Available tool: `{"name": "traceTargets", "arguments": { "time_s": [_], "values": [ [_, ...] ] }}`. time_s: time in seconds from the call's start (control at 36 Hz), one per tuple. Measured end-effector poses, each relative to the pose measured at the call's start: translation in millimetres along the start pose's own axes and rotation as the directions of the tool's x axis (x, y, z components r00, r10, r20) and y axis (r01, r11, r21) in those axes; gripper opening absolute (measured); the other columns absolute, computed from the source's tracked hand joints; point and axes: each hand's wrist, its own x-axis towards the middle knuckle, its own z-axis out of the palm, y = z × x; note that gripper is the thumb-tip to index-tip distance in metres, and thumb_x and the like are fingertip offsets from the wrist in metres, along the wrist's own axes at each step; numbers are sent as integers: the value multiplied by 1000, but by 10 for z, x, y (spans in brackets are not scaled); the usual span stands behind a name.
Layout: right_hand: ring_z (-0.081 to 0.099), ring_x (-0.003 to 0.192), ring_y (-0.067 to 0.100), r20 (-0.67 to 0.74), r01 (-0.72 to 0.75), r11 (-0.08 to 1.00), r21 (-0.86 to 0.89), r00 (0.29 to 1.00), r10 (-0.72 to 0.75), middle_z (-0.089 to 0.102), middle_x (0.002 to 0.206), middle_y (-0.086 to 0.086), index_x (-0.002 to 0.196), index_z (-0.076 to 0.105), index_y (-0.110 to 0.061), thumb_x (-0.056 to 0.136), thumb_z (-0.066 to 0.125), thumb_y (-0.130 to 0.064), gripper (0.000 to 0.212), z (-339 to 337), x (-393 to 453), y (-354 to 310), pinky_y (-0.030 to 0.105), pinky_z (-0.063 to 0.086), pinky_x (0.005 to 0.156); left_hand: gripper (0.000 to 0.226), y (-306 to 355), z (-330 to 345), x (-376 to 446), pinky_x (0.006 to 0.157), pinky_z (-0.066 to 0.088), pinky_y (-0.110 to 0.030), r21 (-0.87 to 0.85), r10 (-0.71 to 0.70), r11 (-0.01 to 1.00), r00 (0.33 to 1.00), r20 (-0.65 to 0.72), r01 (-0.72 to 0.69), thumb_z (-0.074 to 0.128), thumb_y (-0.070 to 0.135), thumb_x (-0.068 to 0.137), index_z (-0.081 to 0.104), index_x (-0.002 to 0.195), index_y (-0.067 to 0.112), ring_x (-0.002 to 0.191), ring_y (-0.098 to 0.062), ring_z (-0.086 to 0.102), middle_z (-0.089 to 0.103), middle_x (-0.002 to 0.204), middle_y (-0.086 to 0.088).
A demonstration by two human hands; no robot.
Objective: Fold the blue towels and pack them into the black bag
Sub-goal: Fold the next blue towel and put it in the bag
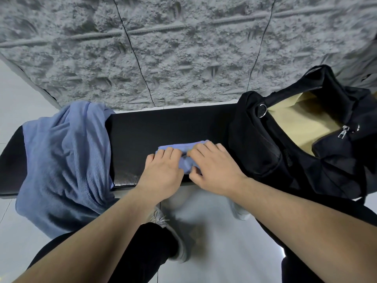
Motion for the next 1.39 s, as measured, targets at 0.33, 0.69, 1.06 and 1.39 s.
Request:
{"name": "traceTargets", "arguments": {
  "time_s": [0.33, 0.69, 1.06, 1.39],
  "values": [
    [57, 71, 24, 102, 55, 997, -61, 994, -49, 62, 86, -2, 102, 65, -16, 81, 39, -62, 57, 131, -71, -29, 35, 48, 58, 51, 19, -81, 1, 77, 32, -36, -49, -87, 994, 977, 197, 98, 15, 31, 74, 49, 108, 18, 96, -22, 47, 49, 102, 5],
    [50, 99, 15, 293, -135, 986, 96, 951, 101, 58, 106, -9, 129, 56, -30, 86, 53, -69, 58, -4, 107, 10, 29, 44, 83, 52, -17, -162, -134, 92, 52, -48, 32, 87, 996, 996, 21, -87, 50, 13, 55, 60, 105, 7, 91, -33, 60, 60, 99, -8],
    [46, 98, 20, 187, -77, 995, 59, 980, 65, 53, 105, -6, 118, 56, -24, 76, 65, -61, 56, -9, 98, 47, 33, 35, 82, 45, -9, -68, 45, 76, 41, -38, 162, 21, 986, 990, 138, -43, 71, 24, 66, 57, 107, 14, 92, -27, 54, 56, 98, -2],
    [53, 83, 24, 36, 47, 999, -25, 998, -46, 60, 96, -3, 99, 64, -16, 77, 60, -34, 29, 50, -47, -7, 38, 43, 68, 23, 37, -221, 154, 82, 31, -35, 3, -130, 990, 917, 377, 139, 53, 31, 82, 38, 98, 25, 101, -19, 42, 40, 96, 9]
  ]
}}
